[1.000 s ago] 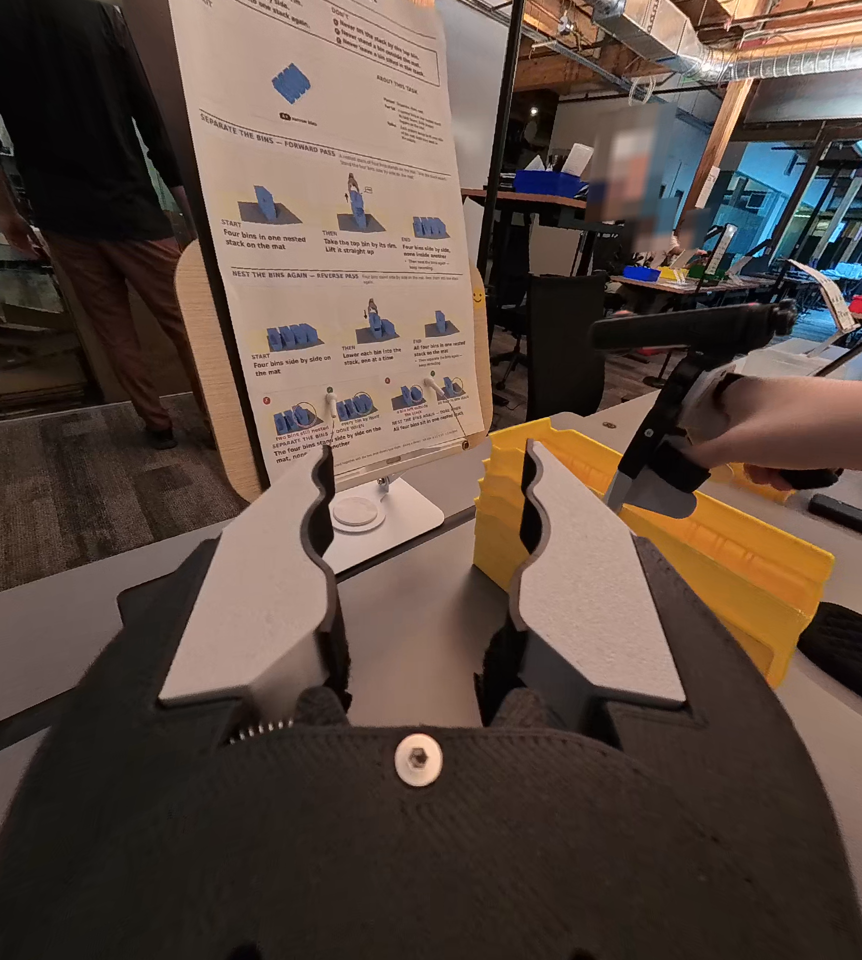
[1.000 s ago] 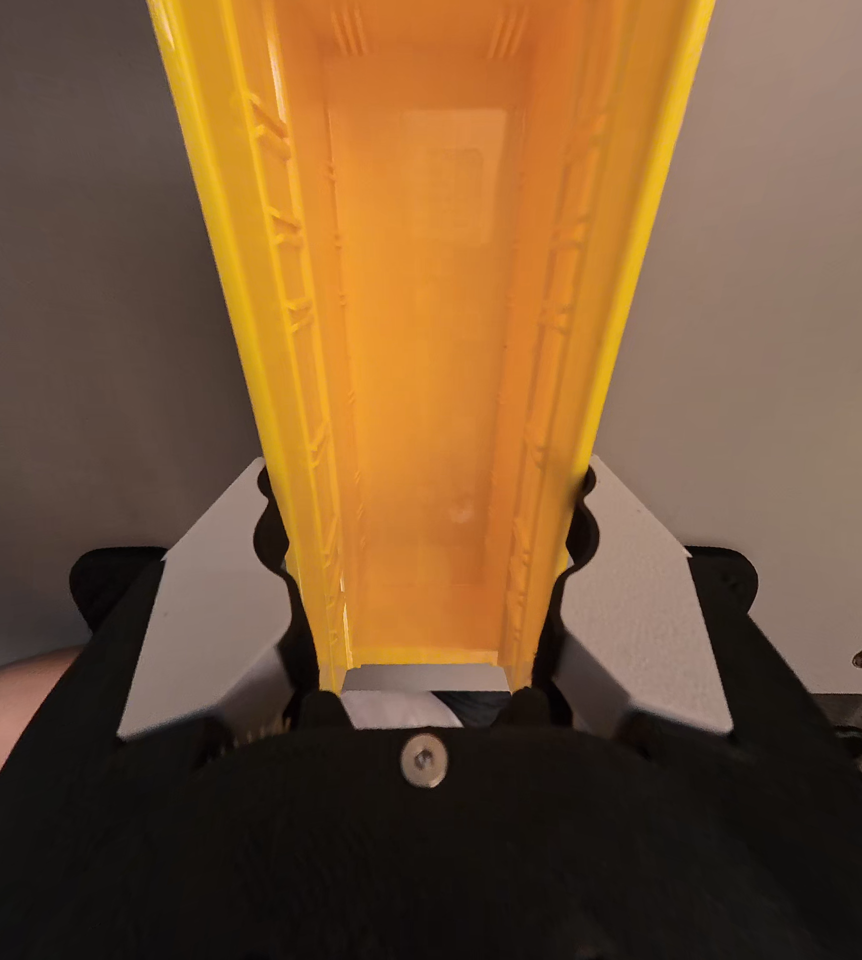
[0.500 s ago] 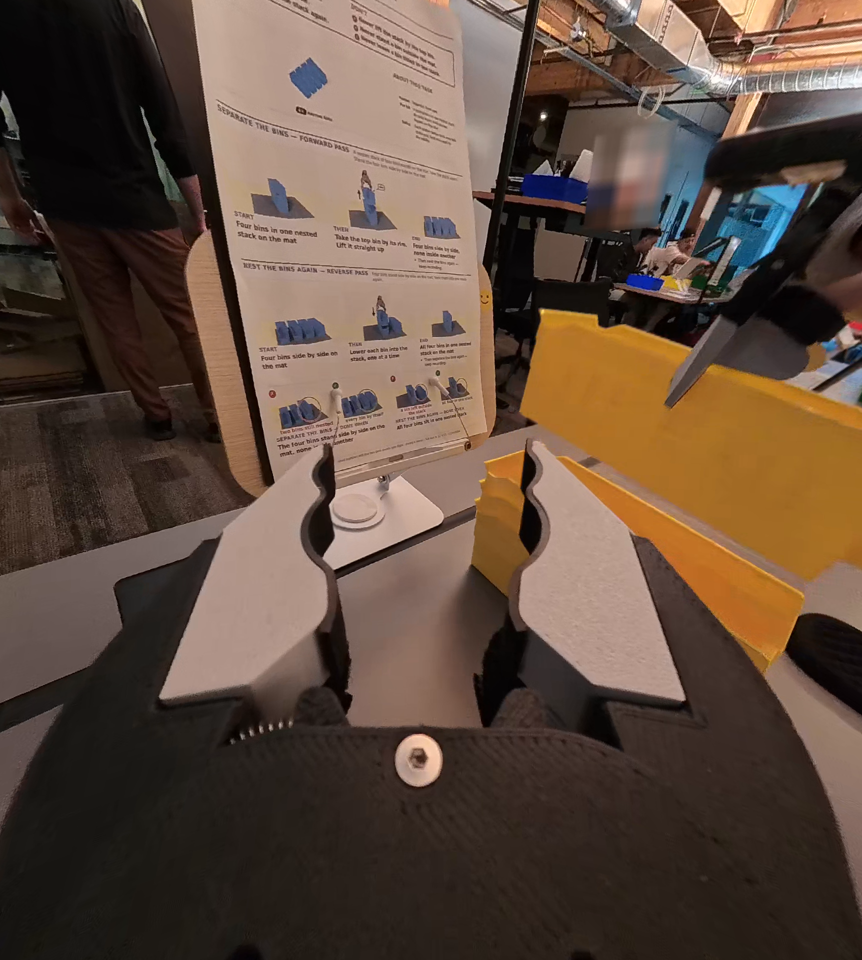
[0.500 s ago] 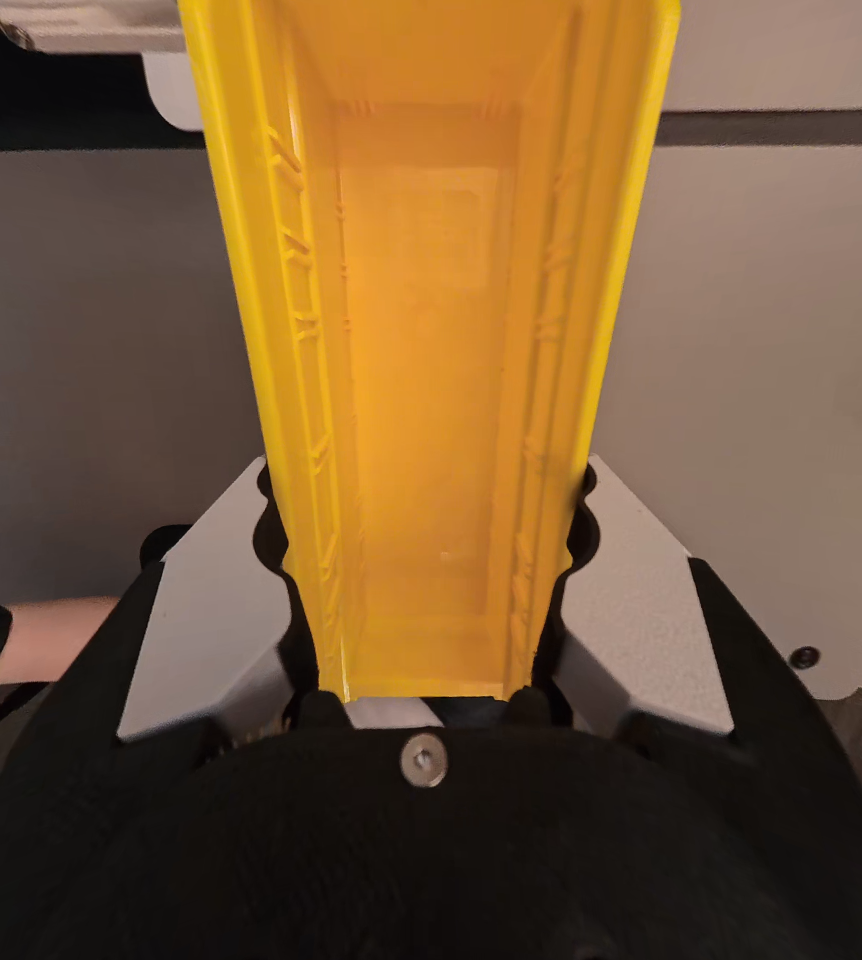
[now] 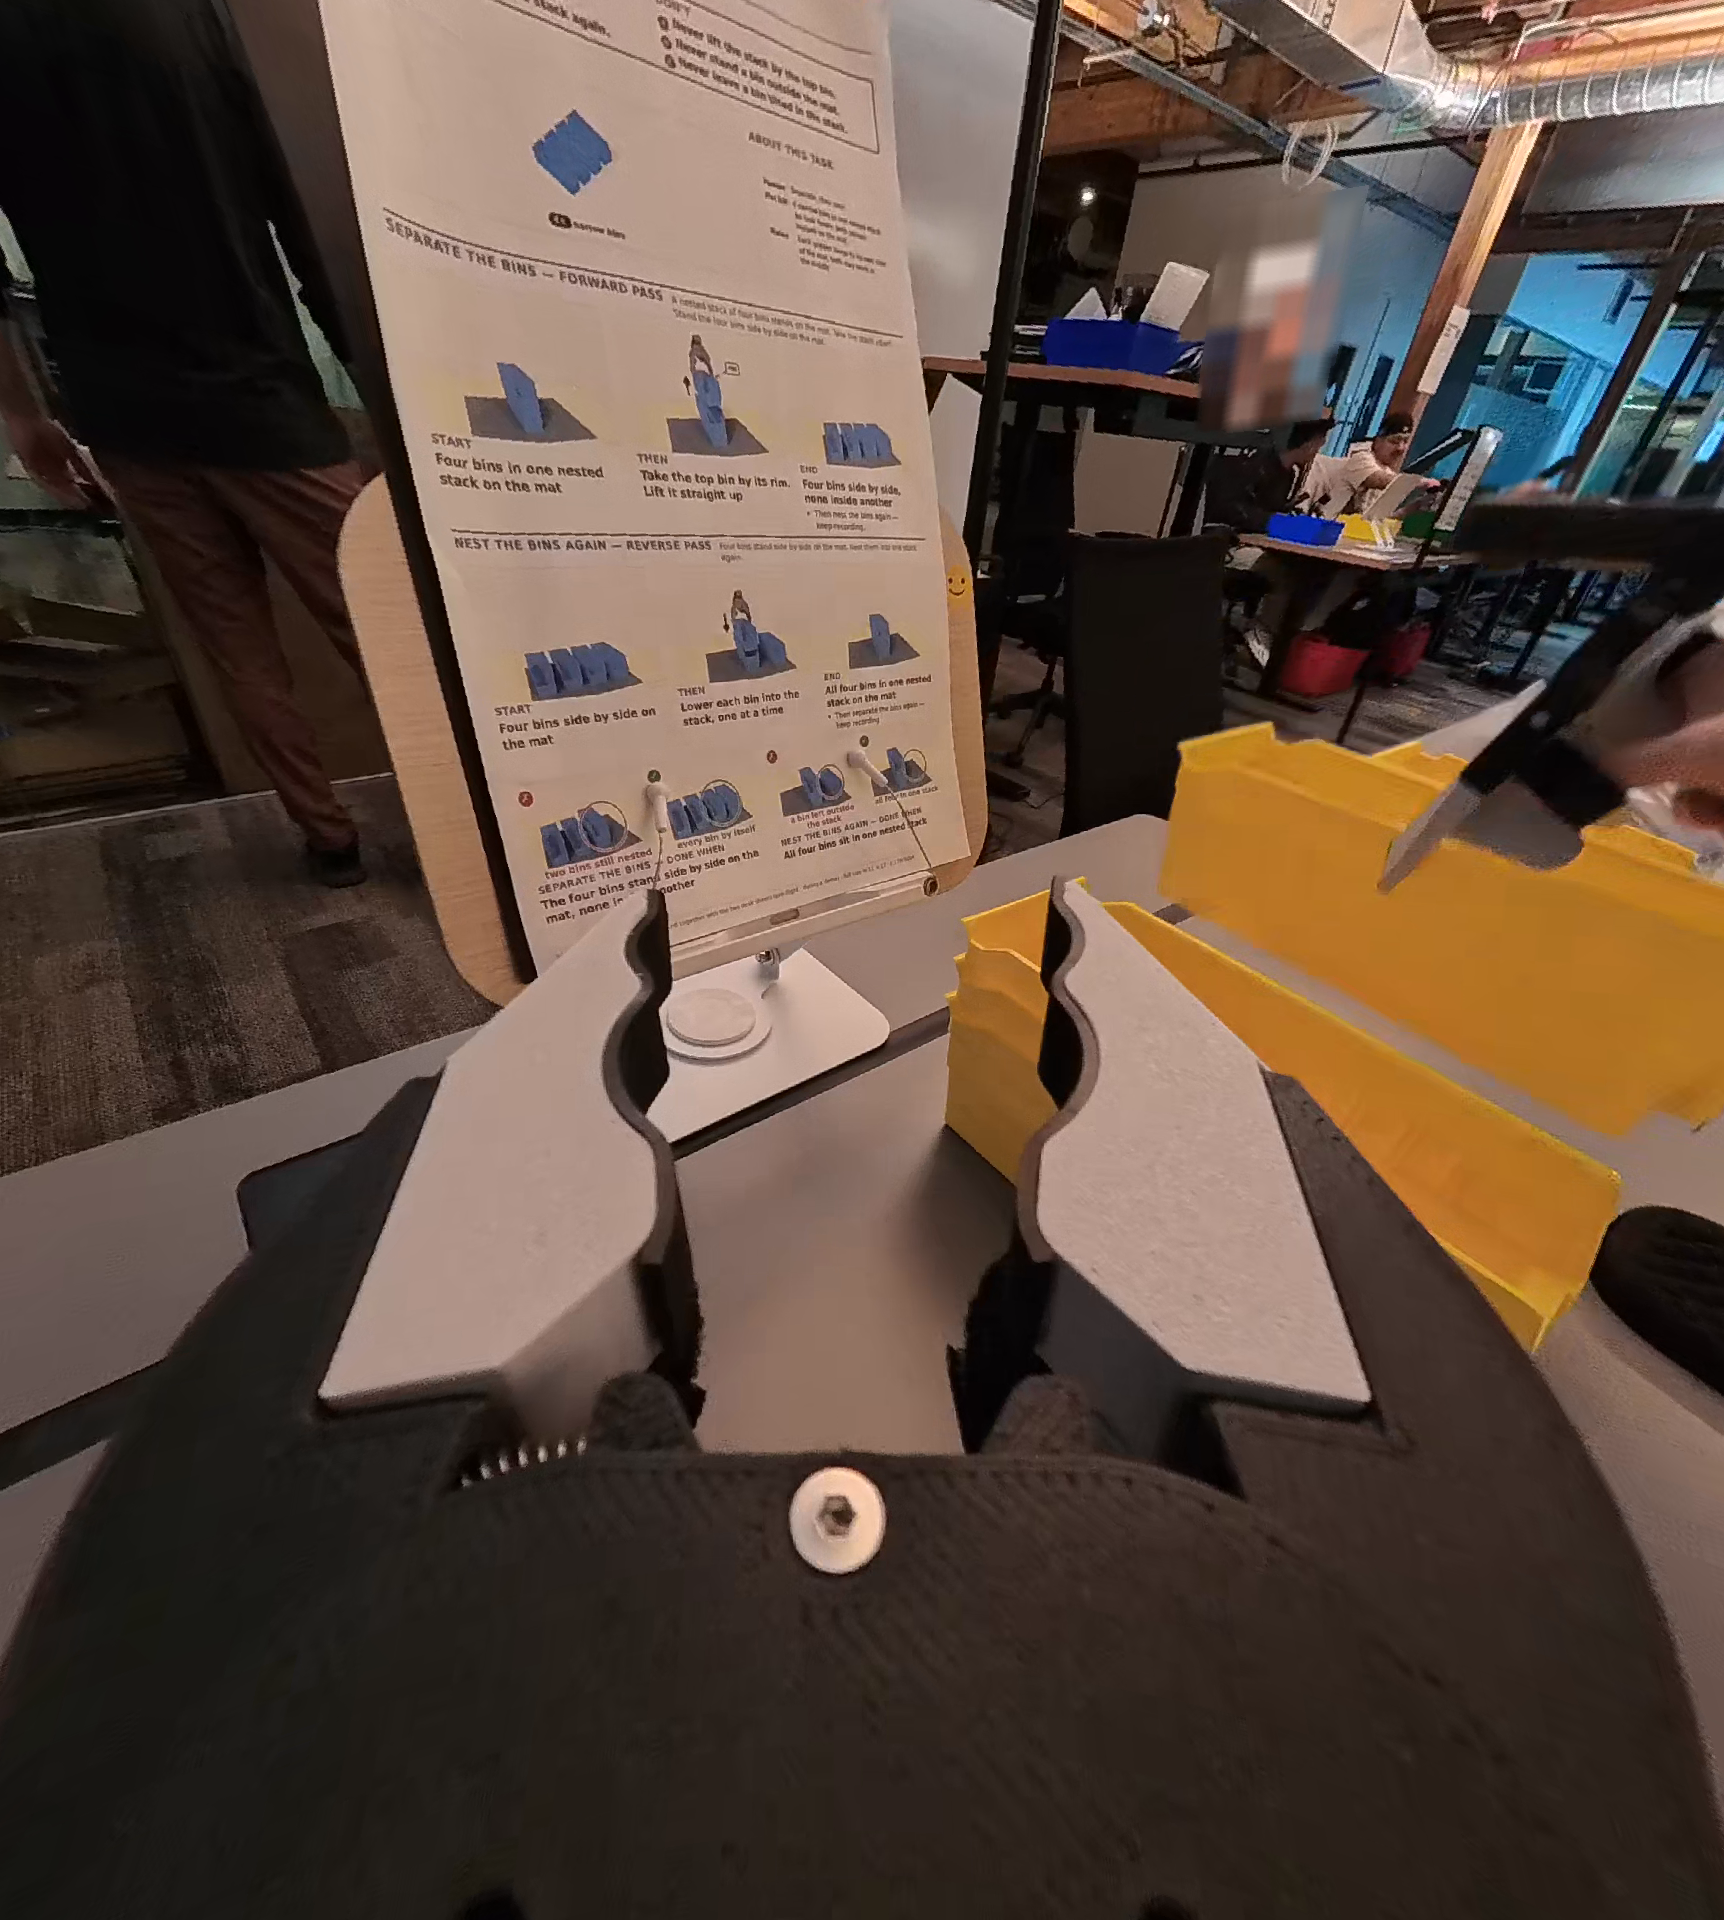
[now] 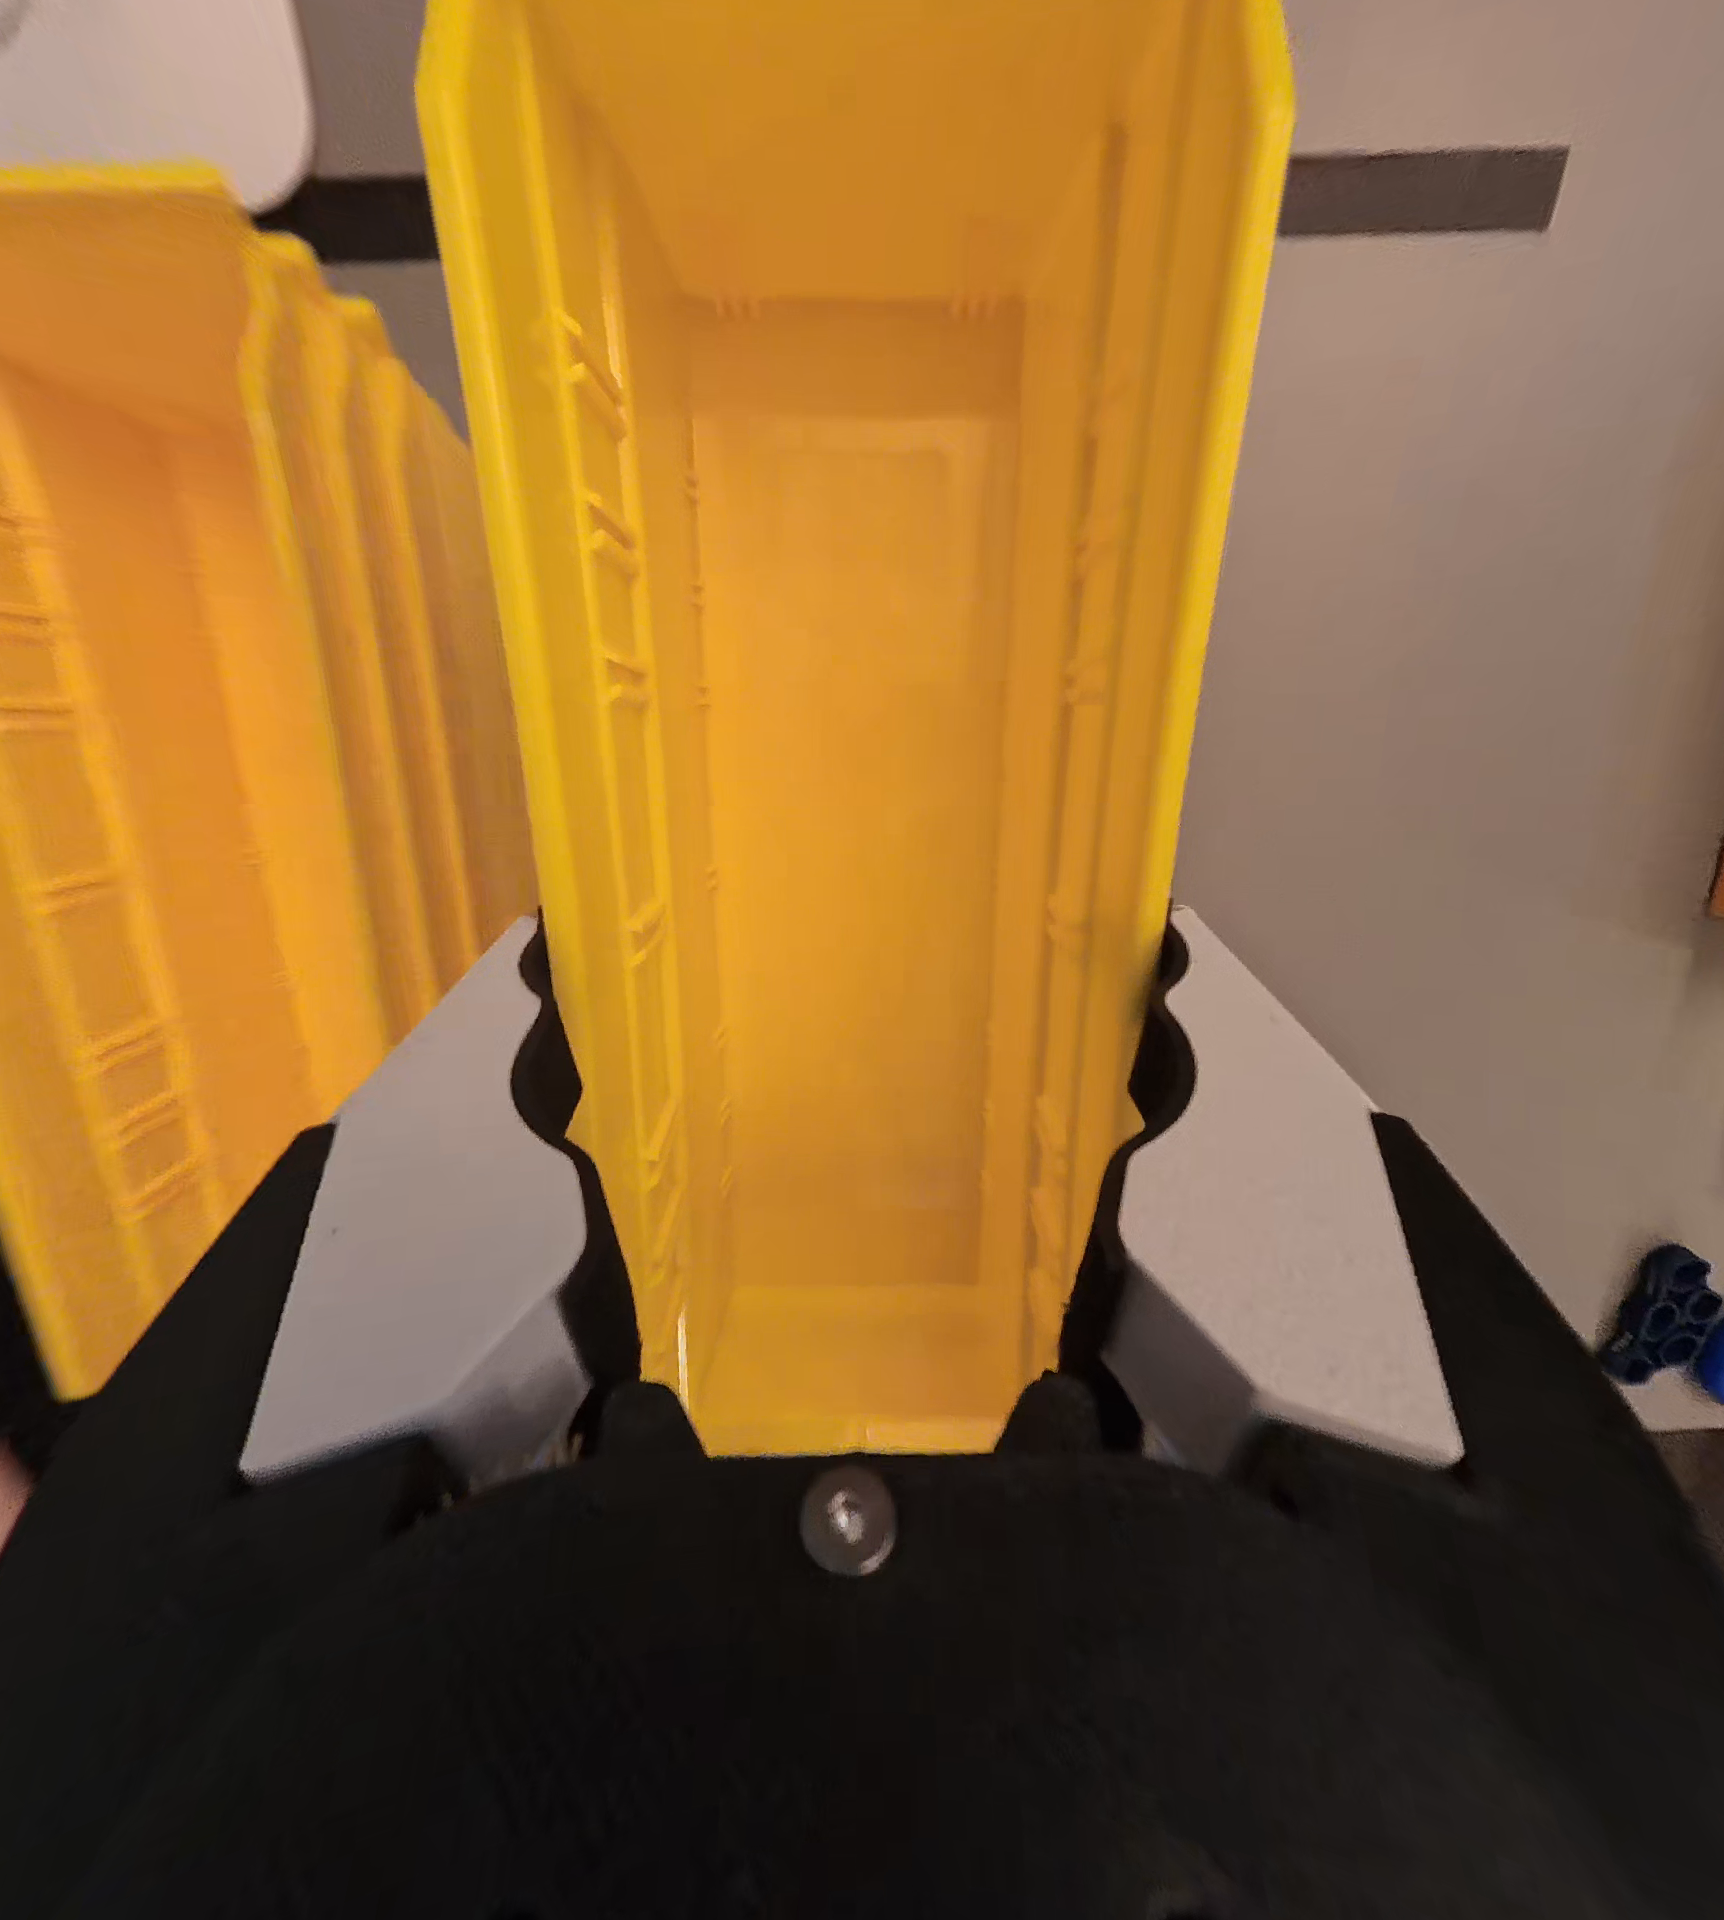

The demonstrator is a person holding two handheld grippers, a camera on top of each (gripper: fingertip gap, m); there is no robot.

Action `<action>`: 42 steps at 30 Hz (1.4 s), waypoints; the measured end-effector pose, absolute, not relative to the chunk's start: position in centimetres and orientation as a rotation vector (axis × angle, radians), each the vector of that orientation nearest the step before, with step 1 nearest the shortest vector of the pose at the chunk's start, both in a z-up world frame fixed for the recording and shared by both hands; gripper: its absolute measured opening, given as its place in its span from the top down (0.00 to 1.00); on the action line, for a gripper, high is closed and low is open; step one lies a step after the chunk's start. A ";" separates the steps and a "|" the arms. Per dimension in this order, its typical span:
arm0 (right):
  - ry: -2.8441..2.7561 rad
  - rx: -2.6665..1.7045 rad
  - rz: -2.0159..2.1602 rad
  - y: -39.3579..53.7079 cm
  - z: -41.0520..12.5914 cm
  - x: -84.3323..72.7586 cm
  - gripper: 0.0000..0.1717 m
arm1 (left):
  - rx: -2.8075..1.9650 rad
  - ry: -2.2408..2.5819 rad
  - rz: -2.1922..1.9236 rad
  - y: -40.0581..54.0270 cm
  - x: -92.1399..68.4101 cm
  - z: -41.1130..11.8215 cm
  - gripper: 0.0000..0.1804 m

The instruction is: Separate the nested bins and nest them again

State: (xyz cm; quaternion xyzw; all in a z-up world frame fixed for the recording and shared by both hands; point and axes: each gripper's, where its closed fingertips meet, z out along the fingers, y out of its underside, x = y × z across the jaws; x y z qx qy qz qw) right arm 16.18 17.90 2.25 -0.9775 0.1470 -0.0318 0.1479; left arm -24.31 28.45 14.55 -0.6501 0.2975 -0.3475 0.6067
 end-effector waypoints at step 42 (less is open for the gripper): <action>0.157 -1.747 0.265 16.6 13.6 22.9 0.22 | -1.885 0.983 -0.736 19.5 -5.8 8.9 0.40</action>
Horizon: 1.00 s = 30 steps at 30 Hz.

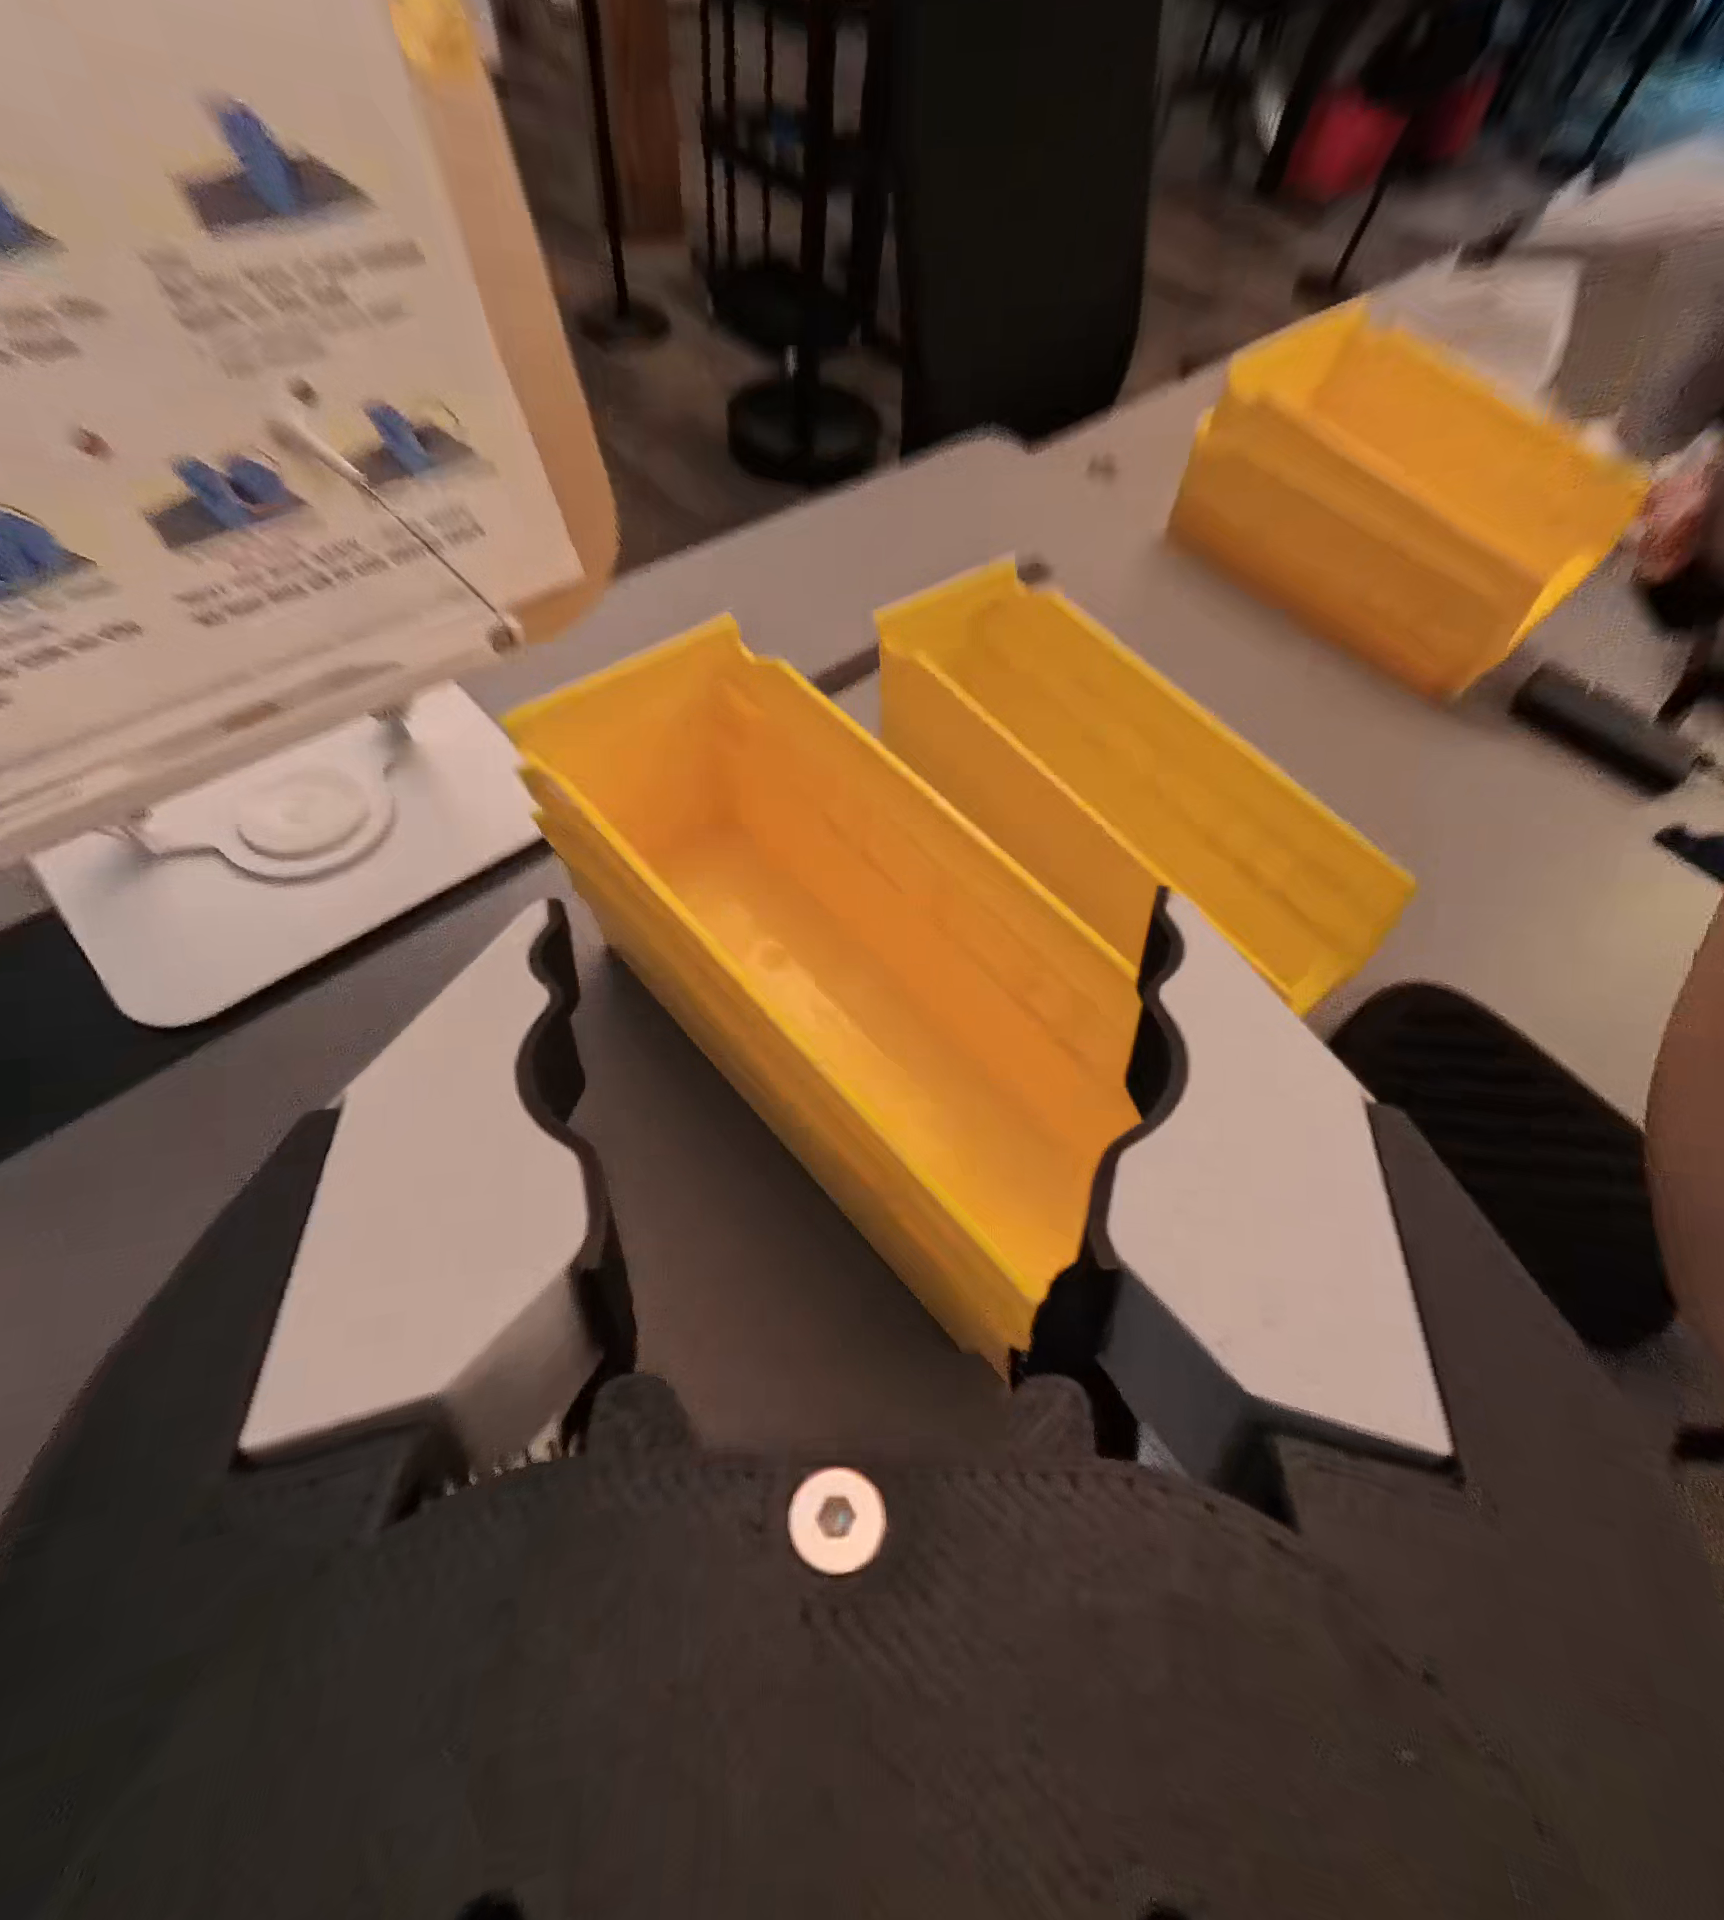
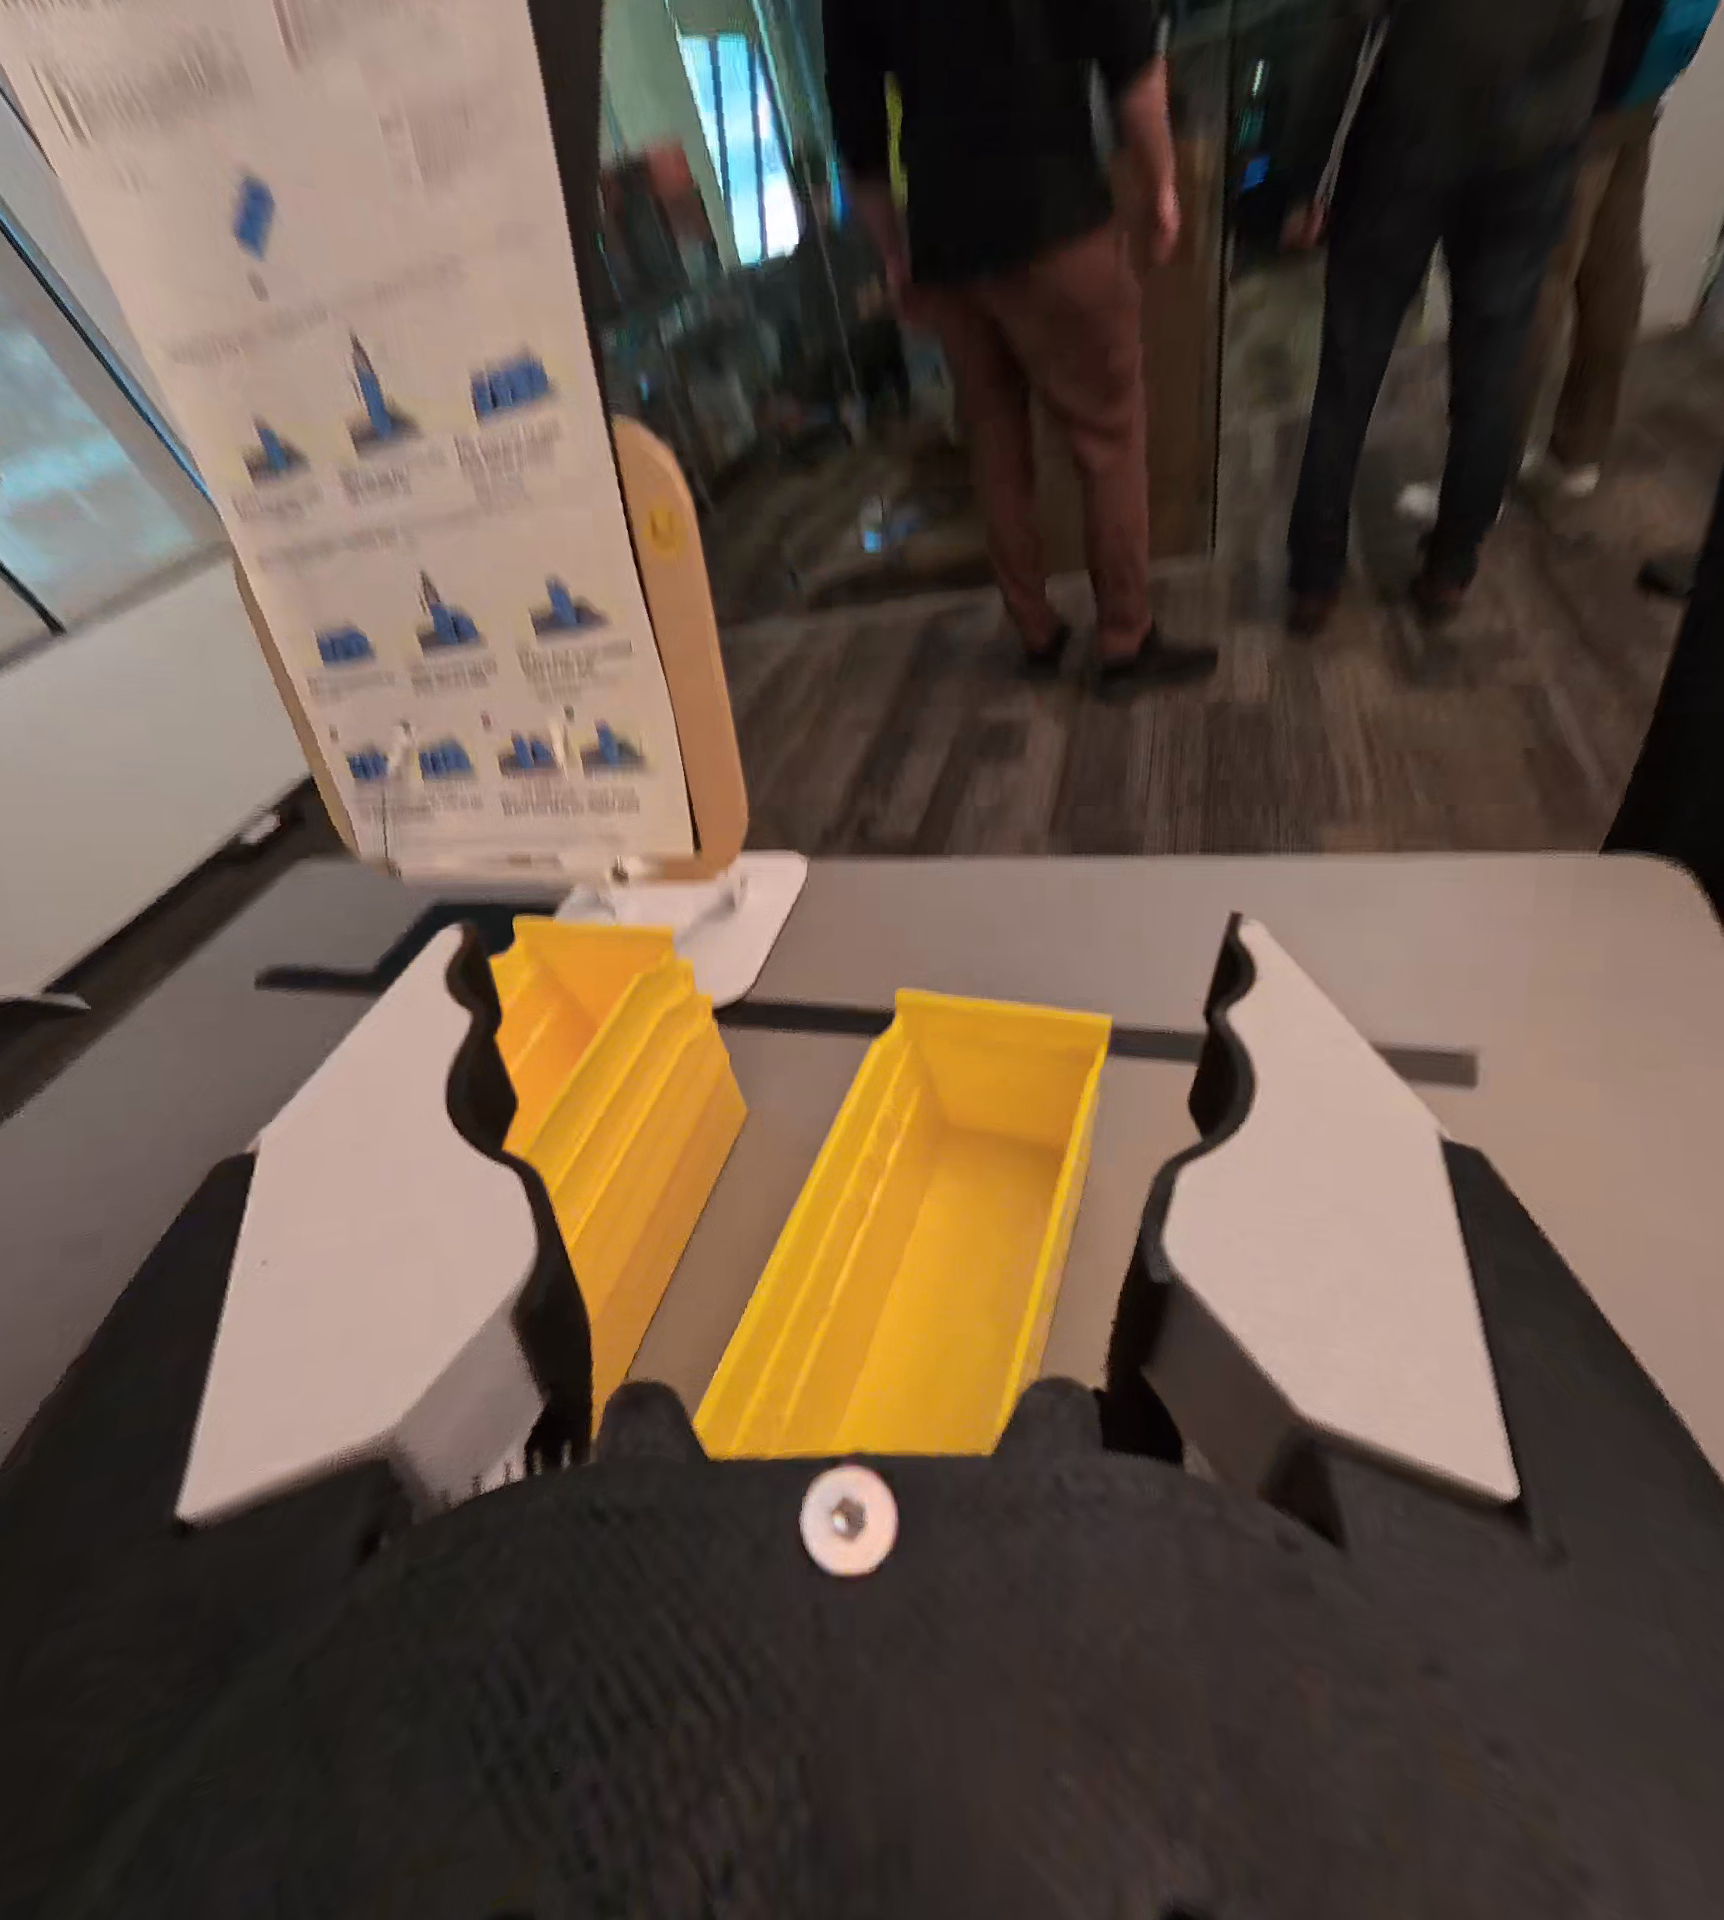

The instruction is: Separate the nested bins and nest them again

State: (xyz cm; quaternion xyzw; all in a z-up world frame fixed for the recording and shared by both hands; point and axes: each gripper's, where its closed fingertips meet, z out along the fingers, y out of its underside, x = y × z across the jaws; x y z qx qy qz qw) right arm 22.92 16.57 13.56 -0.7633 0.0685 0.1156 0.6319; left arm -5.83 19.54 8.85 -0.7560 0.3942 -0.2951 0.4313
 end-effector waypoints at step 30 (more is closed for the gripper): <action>-0.024 -1.882 0.331 20.0 7.5 23.0 0.25 | -2.930 0.641 -0.020 22.1 -0.2 -6.1 0.21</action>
